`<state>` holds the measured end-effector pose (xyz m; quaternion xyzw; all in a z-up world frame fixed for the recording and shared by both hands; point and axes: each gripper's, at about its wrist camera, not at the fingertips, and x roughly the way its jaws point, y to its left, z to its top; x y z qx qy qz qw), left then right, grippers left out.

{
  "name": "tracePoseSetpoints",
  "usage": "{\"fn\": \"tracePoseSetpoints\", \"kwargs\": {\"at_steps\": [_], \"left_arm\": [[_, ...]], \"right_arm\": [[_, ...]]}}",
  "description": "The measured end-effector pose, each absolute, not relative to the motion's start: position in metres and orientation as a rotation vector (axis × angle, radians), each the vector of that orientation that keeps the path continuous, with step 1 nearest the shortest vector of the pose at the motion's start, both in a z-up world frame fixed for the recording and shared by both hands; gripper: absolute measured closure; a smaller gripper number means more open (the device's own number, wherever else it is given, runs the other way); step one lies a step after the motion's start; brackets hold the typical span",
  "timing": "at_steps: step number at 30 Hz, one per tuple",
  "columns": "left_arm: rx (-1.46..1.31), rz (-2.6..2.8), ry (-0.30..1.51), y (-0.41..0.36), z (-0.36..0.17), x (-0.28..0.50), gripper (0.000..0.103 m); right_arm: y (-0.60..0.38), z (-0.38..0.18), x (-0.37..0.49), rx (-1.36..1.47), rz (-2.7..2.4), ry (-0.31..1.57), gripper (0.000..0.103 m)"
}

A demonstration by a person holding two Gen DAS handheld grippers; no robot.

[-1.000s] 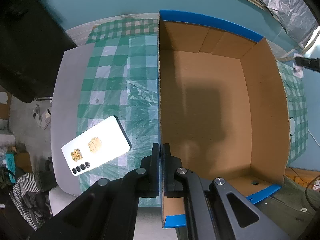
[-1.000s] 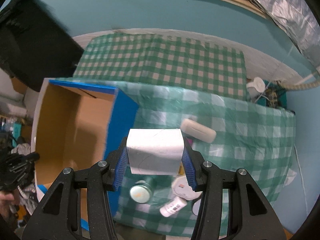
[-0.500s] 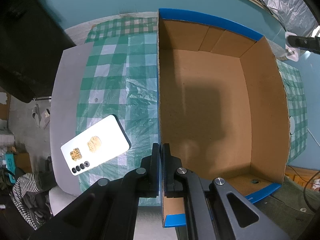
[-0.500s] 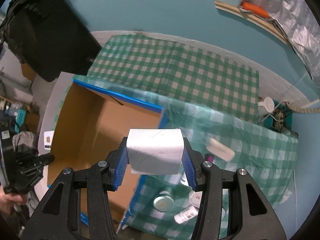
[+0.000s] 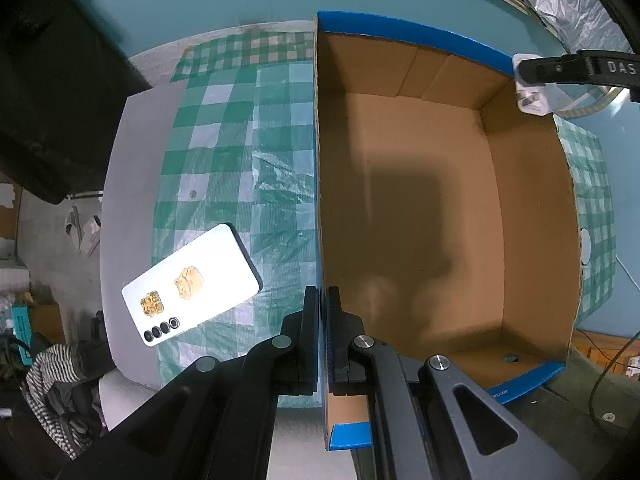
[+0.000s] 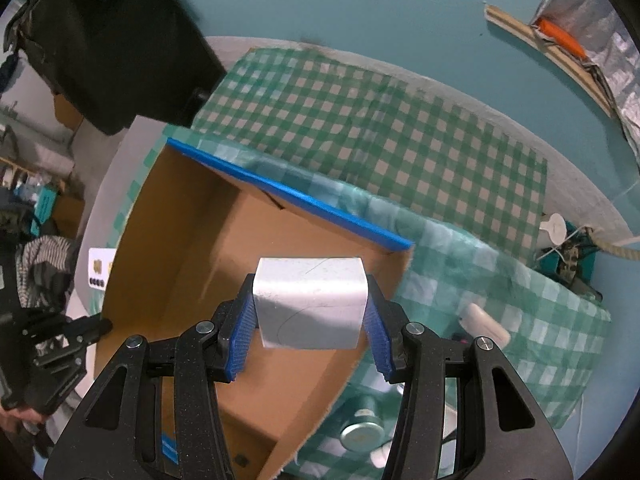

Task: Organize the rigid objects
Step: 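Lift the white charger with the right tool and carry it over the box, then open the right tool to drop the charger into the box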

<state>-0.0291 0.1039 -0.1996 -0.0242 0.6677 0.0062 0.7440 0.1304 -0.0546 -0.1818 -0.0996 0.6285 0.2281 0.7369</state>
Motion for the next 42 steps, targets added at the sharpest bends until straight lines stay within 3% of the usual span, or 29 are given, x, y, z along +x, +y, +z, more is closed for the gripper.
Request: {"fn": "tracePoseSetpoints", "kwargs": {"at_steps": [26,30,42], "left_arm": [[-0.034,0.030,1.476,0.101,-0.196,-0.042,0.100],[-0.037,0.031,1.476,0.100,-0.196,-0.042,0.100],[-0.036,0.035,1.479,0.100,-0.195,-0.045,0.100]], "right_arm": [[-0.046,-0.205,0.134,-0.243,0.495,1.411,0.053],[-0.049,-0.198,0.133,-0.236,0.486,1.401,0.041],[-0.085,-0.163,0.132,-0.213,0.459,1.347,0.035]]}}
